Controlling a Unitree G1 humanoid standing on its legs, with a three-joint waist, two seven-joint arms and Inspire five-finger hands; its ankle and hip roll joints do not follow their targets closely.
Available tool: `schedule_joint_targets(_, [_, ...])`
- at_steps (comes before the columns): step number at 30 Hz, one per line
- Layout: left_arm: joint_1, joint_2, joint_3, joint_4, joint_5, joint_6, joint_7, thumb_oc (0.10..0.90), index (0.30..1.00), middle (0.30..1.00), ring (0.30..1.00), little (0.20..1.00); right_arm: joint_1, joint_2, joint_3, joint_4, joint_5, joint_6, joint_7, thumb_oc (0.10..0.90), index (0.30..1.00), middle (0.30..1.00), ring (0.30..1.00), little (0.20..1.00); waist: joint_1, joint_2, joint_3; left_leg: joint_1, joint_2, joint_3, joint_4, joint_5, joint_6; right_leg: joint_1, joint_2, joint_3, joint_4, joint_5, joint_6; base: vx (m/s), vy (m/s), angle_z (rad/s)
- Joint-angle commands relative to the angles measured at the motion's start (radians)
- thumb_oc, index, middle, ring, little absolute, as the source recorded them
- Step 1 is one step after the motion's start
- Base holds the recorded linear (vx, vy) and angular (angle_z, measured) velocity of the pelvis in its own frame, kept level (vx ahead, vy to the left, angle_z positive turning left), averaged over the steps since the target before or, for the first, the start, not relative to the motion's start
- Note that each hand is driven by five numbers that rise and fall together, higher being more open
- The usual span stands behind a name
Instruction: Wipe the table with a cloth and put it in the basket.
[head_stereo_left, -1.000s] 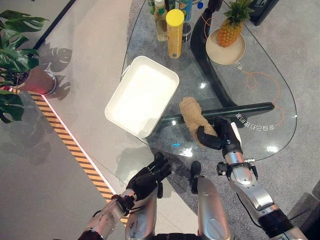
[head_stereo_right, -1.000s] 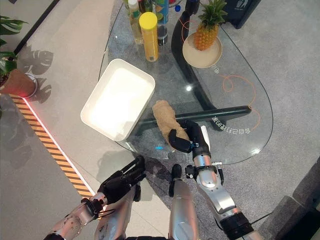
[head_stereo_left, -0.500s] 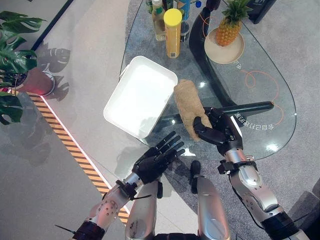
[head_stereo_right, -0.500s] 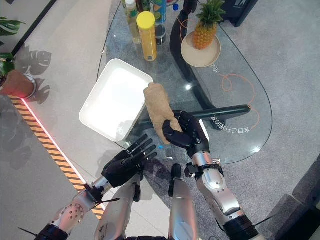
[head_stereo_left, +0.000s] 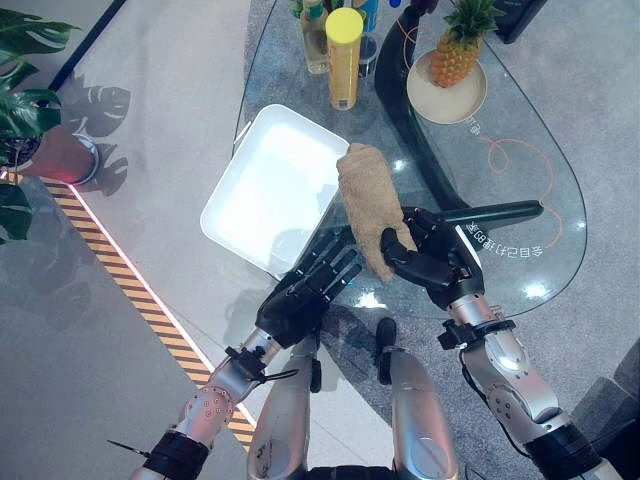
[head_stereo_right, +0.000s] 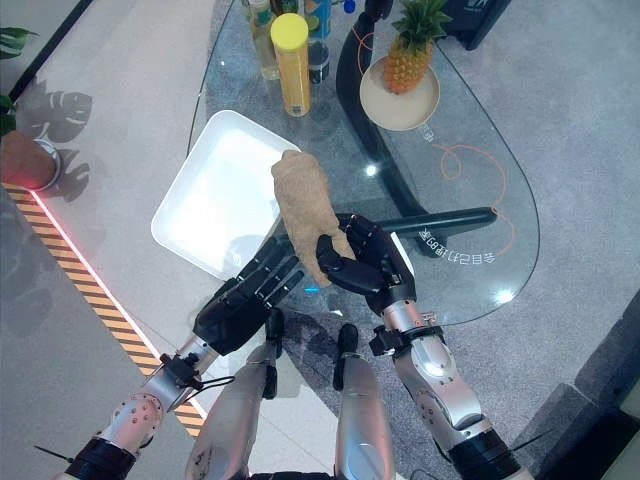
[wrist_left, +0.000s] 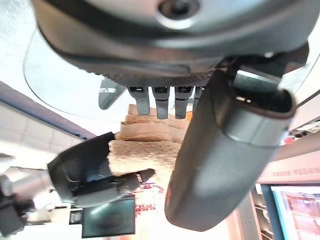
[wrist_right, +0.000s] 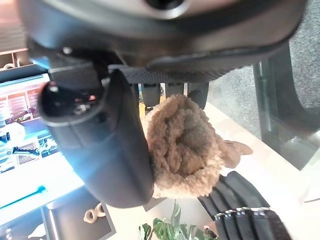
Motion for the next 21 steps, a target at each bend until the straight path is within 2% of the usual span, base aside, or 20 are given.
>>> schedule_joint_targets(1, [0.0, 0.016, 0.028, -0.168, -0.039, -0.038, -0.038, 0.8, 0.9, 0.9, 0.9, 0.9, -0.079, -0.02, -0.031, -0.248, 0.04, -0.173, 0.146, 0.1, 0.3, 0.3, 0.3, 0.2, -0.006, -0.043, -0.027, -0.049, -0.059, 0.037, 0.226, -0.135, 0.061, 0.05, 0.078, 0.049, -0.217, 0.159, -0.016, 0.02, -0.015, -0.06])
schedule_joint_targets(4, [-0.009, 0.013, 0.038, -0.152, -0.045, -0.031, -0.031, 0.8, 0.9, 0.9, 0.9, 0.9, -0.085, -0.01, -0.025, -0.259, 0.041, -0.164, 0.192, 0.1, 0.3, 0.3, 0.3, 0.2, -0.006, -0.044, -0.027, -0.053, -0.061, 0.033, 0.237, -0.136, 0.06, 0.051, 0.077, 0.05, -0.212, 0.158, -0.016, 0.02, -0.01, -0.02])
schedule_joint_targets(10, [-0.012, 0.003, 0.055, -0.156, -0.067, -0.02, -0.099, 0.8, 0.9, 0.9, 0.9, 0.9, -0.077, -0.022, -0.018, -0.233, -0.013, -0.125, 0.164, 0.1, 0.3, 0.3, 0.3, 0.2, -0.006, -0.046, -0.027, -0.065, -0.059, 0.03, 0.26, -0.137, 0.057, 0.053, 0.076, 0.051, -0.205, 0.154, -0.02, 0.02, -0.006, -0.01])
schedule_joint_targets(15, [-0.012, 0.02, 0.041, -0.177, -0.068, -0.029, -0.074, 0.8, 0.9, 0.9, 0.9, 0.9, -0.066, -0.035, 0.004, -0.246, -0.064, -0.115, 0.188, 0.1, 0.3, 0.3, 0.3, 0.2, -0.008, -0.045, -0.027, -0.081, -0.059, 0.026, 0.269, -0.134, 0.054, 0.045, 0.075, 0.053, -0.201, 0.154, -0.019, 0.0, 0.0, 0.0])
schedule_joint_targets(17, [-0.022, 0.023, 0.031, -0.177, -0.071, -0.034, -0.06, 0.8, 0.9, 0.9, 0.9, 0.9, -0.085, -0.046, 0.031, -0.247, -0.141, -0.073, 0.162, 0.1, 0.3, 0.3, 0.3, 0.2, -0.008, -0.044, -0.027, -0.087, -0.062, 0.023, 0.274, -0.132, 0.053, 0.041, 0.075, 0.055, -0.199, 0.155, -0.019, 0.0, 0.0, 0.0])
schedule_joint_targets(21, [-0.027, 0.022, 0.015, -0.184, -0.067, -0.041, -0.071, 0.8, 0.9, 0.9, 0.9, 0.9, -0.104, -0.066, 0.078, -0.231, -0.193, -0.017, 0.112, 0.1, 0.3, 0.3, 0.3, 0.2, -0.006, -0.042, -0.027, -0.098, -0.064, 0.02, 0.279, -0.128, 0.052, 0.034, 0.075, 0.059, -0.196, 0.154, -0.021, 0.0, 0.0, 0.0])
